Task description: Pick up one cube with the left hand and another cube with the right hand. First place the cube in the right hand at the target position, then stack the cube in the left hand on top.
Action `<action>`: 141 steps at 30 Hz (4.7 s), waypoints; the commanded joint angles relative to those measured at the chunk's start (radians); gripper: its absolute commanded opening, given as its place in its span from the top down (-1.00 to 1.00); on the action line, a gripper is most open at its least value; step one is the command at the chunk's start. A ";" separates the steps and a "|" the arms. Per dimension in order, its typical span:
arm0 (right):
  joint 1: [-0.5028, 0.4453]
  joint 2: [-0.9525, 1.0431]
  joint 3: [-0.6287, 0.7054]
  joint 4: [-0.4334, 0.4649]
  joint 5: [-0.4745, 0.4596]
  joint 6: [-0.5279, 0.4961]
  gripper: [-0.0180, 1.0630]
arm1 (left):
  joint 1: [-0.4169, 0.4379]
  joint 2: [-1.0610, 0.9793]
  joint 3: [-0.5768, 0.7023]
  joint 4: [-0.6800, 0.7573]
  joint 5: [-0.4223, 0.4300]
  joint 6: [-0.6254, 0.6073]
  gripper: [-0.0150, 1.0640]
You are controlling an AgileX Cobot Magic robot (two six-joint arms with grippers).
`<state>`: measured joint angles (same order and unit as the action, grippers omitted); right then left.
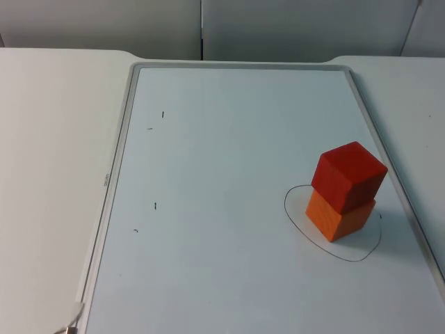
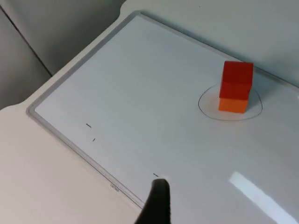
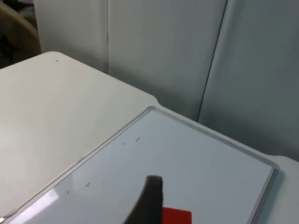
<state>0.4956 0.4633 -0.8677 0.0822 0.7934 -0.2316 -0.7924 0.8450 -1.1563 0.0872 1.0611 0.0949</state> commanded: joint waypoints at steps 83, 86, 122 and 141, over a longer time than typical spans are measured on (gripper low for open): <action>0.002 -0.428 0.383 0.092 0.046 0.105 -0.51 | -0.006 -0.845 0.644 -0.075 0.016 -0.100 -0.98; 0.002 -0.428 0.347 0.091 0.128 0.103 -0.51 | -0.006 -0.845 0.644 -0.075 0.016 -0.100 -0.98; 0.005 -0.463 0.359 -0.096 0.287 0.218 -0.51 | -0.006 -0.845 0.644 -0.075 0.016 -0.095 -0.98; 0.005 -0.463 0.359 -0.128 0.287 0.259 -0.98 | -0.006 -0.845 0.644 -0.075 0.016 -0.095 -0.98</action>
<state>0.4990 0.0047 -0.5172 -0.0375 1.0842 0.0242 -0.7924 0.0037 -0.5149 0.0160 1.0856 0.0000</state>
